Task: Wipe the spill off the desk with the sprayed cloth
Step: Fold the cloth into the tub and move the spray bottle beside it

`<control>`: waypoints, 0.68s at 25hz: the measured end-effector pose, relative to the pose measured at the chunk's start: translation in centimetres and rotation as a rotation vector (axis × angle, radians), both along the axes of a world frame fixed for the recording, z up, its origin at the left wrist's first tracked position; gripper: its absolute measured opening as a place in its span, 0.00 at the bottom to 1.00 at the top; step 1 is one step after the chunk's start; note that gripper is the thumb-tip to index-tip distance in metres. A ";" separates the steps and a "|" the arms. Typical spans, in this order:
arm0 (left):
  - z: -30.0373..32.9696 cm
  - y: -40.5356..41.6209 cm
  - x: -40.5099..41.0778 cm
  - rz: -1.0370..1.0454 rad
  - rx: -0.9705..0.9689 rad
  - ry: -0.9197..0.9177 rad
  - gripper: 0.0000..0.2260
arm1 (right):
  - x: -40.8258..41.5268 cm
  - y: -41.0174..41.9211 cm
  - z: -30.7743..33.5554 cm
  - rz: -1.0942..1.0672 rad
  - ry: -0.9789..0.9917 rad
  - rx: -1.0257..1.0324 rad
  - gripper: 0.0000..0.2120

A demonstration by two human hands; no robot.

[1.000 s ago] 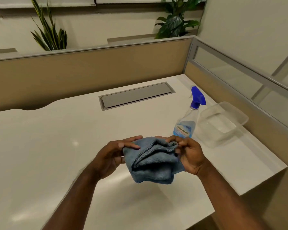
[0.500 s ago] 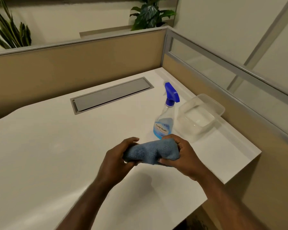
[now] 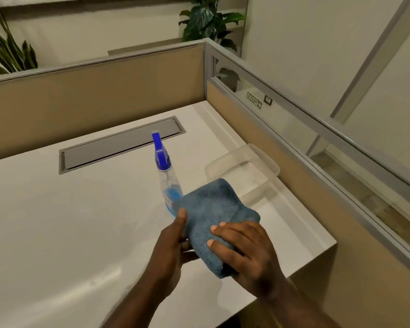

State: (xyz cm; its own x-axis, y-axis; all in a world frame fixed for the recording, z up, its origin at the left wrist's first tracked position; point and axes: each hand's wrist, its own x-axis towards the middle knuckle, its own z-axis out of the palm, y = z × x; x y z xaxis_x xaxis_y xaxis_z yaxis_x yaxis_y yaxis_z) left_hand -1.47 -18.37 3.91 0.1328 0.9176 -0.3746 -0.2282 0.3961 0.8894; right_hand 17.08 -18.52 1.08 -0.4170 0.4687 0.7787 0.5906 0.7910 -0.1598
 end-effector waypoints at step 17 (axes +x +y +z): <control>-1.0 12.9 8.4 0.077 0.139 -0.085 0.11 | 8.6 16.8 2.2 0.258 0.798 -1.520 0.30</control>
State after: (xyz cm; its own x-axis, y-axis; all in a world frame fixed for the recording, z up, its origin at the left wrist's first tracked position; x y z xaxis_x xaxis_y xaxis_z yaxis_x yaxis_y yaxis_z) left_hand 6.90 -5.43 2.87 0.0865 0.9683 -0.2342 -0.3301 0.2497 0.9103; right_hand 25.65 -1.71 3.23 -0.3573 0.9070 -0.2229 -0.1050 -0.2761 -0.9554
